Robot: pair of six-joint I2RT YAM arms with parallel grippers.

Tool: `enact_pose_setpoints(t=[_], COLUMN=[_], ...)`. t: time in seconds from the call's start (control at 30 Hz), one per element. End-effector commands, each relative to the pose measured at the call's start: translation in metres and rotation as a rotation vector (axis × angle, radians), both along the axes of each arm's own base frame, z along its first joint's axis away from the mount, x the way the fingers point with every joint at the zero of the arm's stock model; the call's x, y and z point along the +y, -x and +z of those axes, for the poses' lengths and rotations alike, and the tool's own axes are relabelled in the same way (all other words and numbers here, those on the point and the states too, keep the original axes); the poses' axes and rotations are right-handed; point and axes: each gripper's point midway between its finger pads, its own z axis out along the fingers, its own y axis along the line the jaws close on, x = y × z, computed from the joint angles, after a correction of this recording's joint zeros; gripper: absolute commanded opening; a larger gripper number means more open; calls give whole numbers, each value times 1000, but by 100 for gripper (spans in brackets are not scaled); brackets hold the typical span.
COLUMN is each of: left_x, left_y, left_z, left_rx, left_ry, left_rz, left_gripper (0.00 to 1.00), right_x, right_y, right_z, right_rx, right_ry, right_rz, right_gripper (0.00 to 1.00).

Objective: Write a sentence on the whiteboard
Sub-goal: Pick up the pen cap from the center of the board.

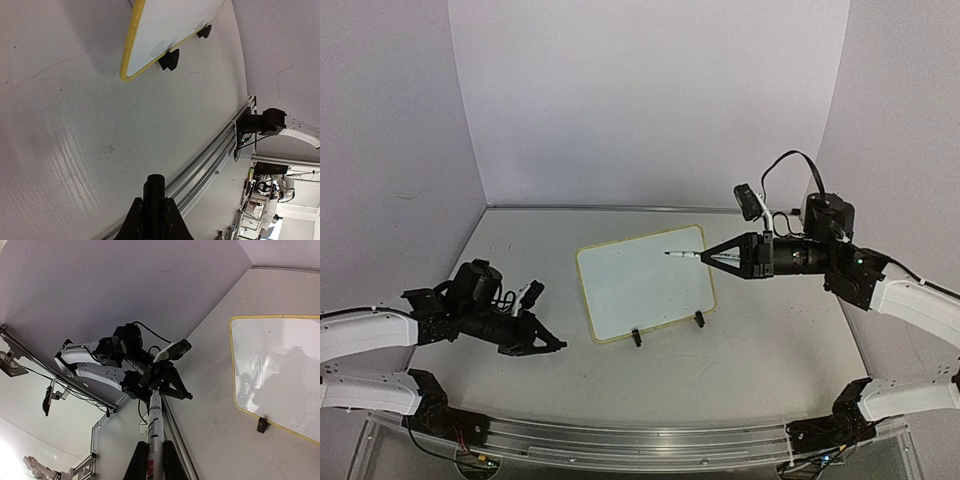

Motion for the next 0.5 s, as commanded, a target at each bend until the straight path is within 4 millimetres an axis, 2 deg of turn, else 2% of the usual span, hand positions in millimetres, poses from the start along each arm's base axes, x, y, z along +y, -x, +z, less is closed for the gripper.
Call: enact_pose_setpoints(t=[0.0, 0.2, 0.37, 0.47], left_x=[9, 4, -2, -3], left_y=[-11, -17, -16, -17], left_z=[-24, -40, -48, -51], left_rx=[52, 80, 114, 122], left_ry=[-84, -122, -113, -118], left_rz=[98, 88, 71, 73], left_gripper=[4, 12, 27, 41], right_x=[-3, 2, 7, 10], right_y=[-10, -13, -11, -11], right_z=[-13, -30, -42, -43], right_rx=[-27, -15, -6, -15], right_ry=[67, 117, 156, 163], right_rz=[-74, -93, -95, -96], right_gripper=[0, 0, 0, 0])
